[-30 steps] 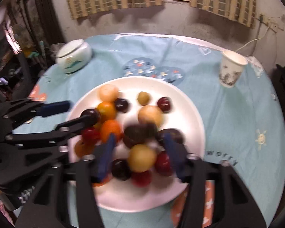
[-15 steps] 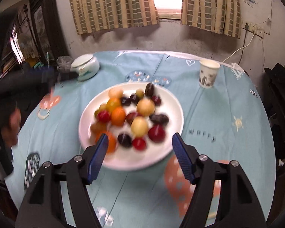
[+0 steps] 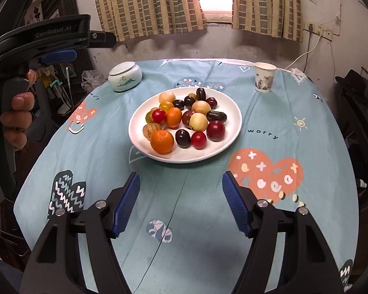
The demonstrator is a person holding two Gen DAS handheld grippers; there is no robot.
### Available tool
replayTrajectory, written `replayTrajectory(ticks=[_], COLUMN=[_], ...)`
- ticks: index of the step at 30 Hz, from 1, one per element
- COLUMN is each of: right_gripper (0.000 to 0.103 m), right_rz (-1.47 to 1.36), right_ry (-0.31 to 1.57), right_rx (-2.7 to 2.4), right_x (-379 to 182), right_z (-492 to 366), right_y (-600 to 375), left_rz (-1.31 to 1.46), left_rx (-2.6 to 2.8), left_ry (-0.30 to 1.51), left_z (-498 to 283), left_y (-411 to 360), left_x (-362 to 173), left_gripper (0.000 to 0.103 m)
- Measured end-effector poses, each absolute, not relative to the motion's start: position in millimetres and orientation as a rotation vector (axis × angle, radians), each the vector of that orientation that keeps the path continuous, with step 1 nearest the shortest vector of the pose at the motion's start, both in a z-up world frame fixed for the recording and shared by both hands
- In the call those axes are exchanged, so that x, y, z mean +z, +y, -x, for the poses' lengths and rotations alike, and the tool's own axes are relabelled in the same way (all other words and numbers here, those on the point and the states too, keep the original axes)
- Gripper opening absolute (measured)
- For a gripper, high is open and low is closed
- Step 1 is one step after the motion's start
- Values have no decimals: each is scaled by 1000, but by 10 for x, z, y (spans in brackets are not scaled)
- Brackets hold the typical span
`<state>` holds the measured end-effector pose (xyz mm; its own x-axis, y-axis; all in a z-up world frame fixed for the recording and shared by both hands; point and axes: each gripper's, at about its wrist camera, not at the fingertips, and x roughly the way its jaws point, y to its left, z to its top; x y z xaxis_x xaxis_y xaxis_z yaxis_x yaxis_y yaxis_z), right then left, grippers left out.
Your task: Organize fruits
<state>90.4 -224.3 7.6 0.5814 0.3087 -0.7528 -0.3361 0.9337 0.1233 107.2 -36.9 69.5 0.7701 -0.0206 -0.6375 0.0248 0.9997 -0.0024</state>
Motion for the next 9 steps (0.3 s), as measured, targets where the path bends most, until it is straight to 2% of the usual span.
replayTrajectory(ticks=[9], right_gripper=[70], right_rz=[64], right_ry=[830], right_rx=[382], right_x=[214], right_z=[-749], right_y=[-2174], left_rz=[-12], left_rx=[-26], left_ry=[706], left_z=[-808], left_y=[-323], left_x=[767], left_gripper=[94])
